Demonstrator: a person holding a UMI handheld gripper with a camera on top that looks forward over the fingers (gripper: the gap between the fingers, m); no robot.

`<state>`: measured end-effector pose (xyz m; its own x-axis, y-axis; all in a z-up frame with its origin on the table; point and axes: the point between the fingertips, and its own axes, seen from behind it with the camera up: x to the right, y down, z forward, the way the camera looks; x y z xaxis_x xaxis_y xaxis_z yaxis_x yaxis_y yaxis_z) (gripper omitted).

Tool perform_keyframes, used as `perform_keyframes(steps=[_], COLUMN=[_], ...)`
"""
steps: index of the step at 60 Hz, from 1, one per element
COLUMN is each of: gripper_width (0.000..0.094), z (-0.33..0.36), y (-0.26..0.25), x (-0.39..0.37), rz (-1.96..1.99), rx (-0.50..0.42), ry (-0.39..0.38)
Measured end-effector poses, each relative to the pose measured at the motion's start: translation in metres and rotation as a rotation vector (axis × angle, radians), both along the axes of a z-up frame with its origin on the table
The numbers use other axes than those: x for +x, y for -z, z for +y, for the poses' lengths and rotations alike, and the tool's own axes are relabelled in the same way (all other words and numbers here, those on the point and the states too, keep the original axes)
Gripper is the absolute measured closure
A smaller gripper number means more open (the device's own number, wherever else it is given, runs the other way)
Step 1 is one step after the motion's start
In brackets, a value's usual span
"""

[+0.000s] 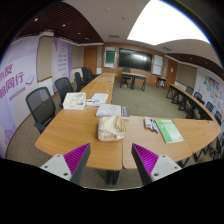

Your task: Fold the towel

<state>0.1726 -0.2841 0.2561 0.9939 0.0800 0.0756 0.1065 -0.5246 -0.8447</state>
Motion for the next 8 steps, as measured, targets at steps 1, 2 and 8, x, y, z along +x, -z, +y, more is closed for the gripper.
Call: perform_keyframes(steps=[1, 2, 8], gripper_width=[0.0079, 0.008, 0.0086], z=[-0.003, -0.007, -0.018], y=[-0.001, -0.002, -0.009], x=[0.0, 0.0, -0.003], rz=[0.0, -0.001, -0.015], rx=[0.002, 0.004, 0.014], ry=[0.003, 0.004, 0.006])
